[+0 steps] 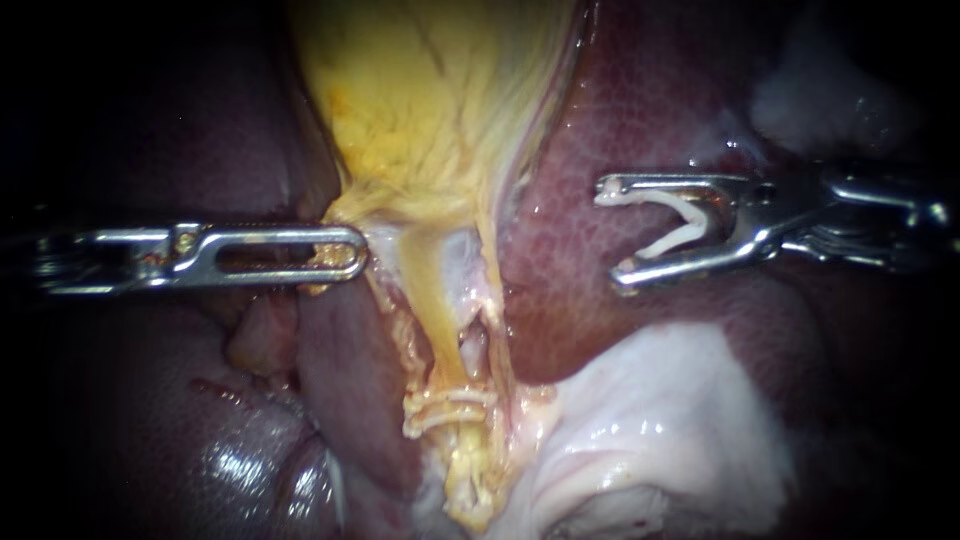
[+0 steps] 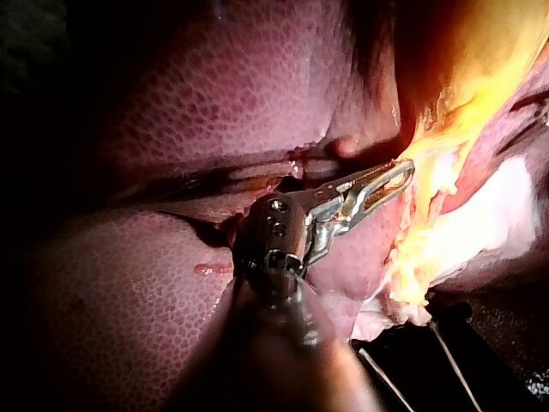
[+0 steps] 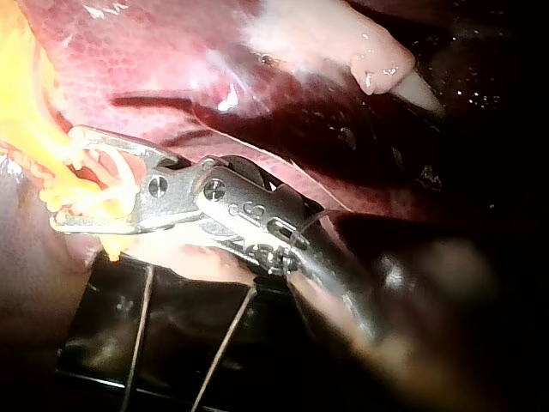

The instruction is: Clipping third clip left tube

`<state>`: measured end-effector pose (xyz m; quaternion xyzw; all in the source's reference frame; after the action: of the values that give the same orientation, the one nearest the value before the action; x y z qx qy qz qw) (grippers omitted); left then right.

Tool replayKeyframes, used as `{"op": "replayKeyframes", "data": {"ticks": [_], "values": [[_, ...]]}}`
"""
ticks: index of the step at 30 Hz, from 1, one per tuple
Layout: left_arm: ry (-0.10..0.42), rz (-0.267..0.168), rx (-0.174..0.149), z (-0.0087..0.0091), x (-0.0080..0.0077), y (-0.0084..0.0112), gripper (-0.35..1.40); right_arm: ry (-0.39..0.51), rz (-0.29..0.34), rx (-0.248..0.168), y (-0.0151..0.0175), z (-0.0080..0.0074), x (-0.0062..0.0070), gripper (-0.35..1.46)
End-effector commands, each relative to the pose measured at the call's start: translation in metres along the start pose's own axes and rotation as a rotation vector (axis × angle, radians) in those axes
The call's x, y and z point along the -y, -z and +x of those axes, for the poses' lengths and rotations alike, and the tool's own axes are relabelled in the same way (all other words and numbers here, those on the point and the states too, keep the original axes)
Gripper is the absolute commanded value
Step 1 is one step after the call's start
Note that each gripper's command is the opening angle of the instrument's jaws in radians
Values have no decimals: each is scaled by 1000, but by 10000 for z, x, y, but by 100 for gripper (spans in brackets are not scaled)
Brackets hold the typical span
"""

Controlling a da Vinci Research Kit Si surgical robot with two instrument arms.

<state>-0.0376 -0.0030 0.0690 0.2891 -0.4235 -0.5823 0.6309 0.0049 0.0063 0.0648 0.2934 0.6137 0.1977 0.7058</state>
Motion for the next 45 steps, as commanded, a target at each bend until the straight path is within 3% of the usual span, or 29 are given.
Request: {"op": "replayKeyframes", "data": {"ticks": [1,12,19,35,40,45], "values": [[0,-1,0,0,0,0,-35,-6,6,-7,-7,-7,1,60],[1,-5,3,-2,-1,6,-35,-41,71,-47,-90,-97,-6,59],[2,-3,5,-3,0,9,-35,-57,78,-40,-105,-130,-14,59],[-1,-1,10,-2,7,14,-35,-91,88,-2,-130,-182,-30,58],[0,-1,14,-1,11,13,-35,-94,97,0,-143,-184,-31,58],[0,-1,14,-2,10,13,-35,-124,127,7,-153,-179,-25,58]]}}
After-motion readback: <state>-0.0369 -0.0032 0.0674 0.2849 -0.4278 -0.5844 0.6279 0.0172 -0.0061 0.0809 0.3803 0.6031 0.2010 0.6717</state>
